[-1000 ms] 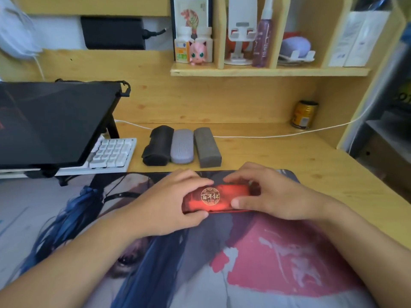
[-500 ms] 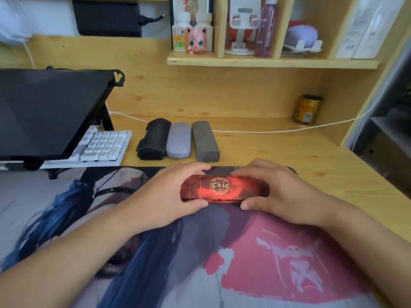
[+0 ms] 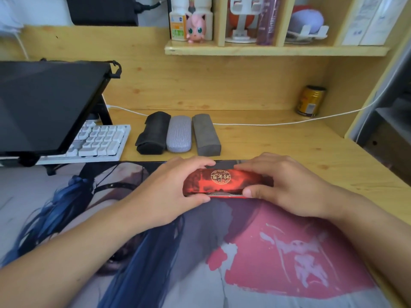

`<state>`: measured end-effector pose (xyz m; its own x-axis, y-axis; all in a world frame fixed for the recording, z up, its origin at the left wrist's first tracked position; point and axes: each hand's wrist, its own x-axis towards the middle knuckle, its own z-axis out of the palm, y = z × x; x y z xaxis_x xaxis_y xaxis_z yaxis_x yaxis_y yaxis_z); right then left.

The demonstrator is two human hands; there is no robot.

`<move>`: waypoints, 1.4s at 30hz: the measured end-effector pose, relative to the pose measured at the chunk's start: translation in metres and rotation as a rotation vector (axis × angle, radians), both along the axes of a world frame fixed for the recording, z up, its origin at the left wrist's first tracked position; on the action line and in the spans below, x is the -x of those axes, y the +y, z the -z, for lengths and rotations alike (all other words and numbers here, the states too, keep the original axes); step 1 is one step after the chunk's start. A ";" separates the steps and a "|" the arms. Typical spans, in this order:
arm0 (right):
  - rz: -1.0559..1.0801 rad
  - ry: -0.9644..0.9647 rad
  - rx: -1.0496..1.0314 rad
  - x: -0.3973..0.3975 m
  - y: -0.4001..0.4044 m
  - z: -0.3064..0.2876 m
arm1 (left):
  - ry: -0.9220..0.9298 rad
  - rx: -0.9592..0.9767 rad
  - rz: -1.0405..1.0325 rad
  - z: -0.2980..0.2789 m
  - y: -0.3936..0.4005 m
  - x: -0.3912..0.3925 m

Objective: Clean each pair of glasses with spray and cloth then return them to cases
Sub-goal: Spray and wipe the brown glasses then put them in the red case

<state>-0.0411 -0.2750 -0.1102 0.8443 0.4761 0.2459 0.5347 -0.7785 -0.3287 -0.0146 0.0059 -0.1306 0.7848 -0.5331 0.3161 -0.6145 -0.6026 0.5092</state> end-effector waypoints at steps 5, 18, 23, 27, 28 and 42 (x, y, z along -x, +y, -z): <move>0.007 0.005 -0.063 -0.001 -0.003 -0.001 | 0.013 0.042 0.022 -0.001 0.000 0.000; 0.241 0.075 -0.457 -0.038 0.016 0.006 | 0.074 0.183 -0.124 0.001 -0.009 -0.010; 0.358 0.076 -0.529 -0.062 0.033 0.001 | 0.017 0.152 -0.195 -0.002 -0.007 -0.027; 0.436 -0.005 -0.582 -0.058 0.037 0.002 | 0.004 0.162 -0.211 0.000 -0.007 -0.030; 0.449 -0.107 -0.546 -0.055 0.033 0.001 | -0.017 0.148 -0.212 0.001 -0.007 -0.030; 0.309 -0.316 0.348 -0.033 0.061 -0.020 | -0.171 0.295 -0.284 -0.008 0.009 -0.014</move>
